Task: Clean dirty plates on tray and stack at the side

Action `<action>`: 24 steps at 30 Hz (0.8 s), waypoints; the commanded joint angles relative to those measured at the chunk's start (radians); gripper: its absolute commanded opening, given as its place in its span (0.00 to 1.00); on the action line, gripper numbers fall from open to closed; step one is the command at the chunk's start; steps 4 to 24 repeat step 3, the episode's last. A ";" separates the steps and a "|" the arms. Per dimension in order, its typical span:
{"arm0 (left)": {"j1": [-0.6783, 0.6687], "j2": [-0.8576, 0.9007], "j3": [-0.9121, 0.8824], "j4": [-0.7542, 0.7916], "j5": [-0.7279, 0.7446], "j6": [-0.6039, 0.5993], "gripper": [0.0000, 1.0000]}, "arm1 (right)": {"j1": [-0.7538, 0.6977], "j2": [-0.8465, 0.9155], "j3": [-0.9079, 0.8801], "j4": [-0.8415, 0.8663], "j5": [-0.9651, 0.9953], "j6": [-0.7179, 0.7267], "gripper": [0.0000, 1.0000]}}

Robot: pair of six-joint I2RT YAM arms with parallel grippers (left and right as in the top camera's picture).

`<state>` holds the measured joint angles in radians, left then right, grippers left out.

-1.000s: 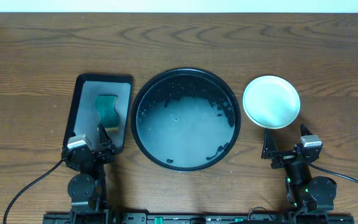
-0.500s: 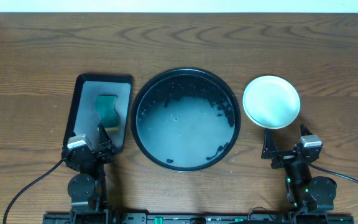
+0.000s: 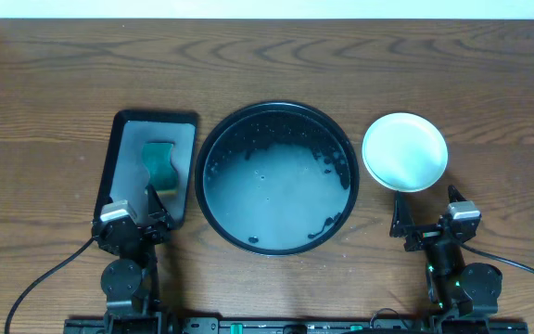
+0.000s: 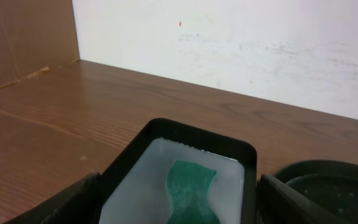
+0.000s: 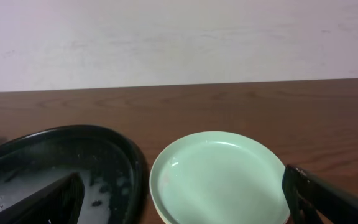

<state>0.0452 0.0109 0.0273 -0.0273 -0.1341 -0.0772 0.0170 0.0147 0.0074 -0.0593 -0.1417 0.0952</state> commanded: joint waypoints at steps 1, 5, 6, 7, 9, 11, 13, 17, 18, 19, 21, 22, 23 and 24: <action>0.004 -0.005 -0.023 -0.031 -0.009 0.014 0.79 | 0.003 -0.003 -0.002 -0.003 -0.005 0.008 0.99; 0.004 -0.005 -0.023 -0.031 -0.009 0.014 0.79 | 0.003 -0.003 -0.002 -0.003 -0.005 0.008 0.99; 0.004 -0.005 -0.023 -0.031 -0.009 0.014 0.79 | 0.003 -0.003 -0.002 -0.003 -0.005 0.008 0.99; 0.004 -0.005 -0.023 -0.031 -0.009 0.014 0.79 | 0.003 -0.003 -0.002 -0.003 -0.005 0.008 0.99; 0.004 -0.005 -0.023 -0.031 -0.009 0.014 0.79 | 0.003 -0.003 -0.002 -0.003 -0.005 0.008 0.99; 0.004 -0.005 -0.023 -0.031 -0.009 0.014 0.79 | 0.003 -0.003 -0.002 -0.003 -0.005 0.008 0.99; 0.004 -0.005 -0.023 -0.031 -0.009 0.014 0.79 | 0.003 -0.003 -0.002 -0.003 -0.005 0.008 0.99; 0.004 -0.005 -0.023 -0.031 -0.009 0.014 0.79 | 0.003 -0.003 -0.002 -0.003 -0.005 0.008 0.99; 0.004 -0.005 -0.023 -0.031 -0.009 0.014 0.79 | 0.003 -0.003 -0.002 -0.003 -0.005 0.008 0.99; 0.004 -0.005 -0.023 -0.031 -0.009 0.014 0.79 | 0.003 -0.003 -0.002 -0.003 -0.005 0.008 0.99; 0.004 -0.005 -0.023 -0.031 -0.009 0.014 0.79 | 0.003 -0.003 -0.002 -0.003 -0.005 0.008 0.99; 0.004 -0.005 -0.023 -0.031 -0.009 0.014 0.79 | 0.003 -0.003 -0.002 -0.003 -0.005 0.008 0.99; 0.004 -0.005 -0.023 -0.031 -0.009 0.014 0.79 | 0.003 -0.003 -0.002 -0.003 -0.005 0.008 0.99; 0.004 -0.005 -0.023 -0.031 -0.009 0.014 0.79 | 0.003 -0.003 -0.002 -0.003 -0.005 0.008 0.99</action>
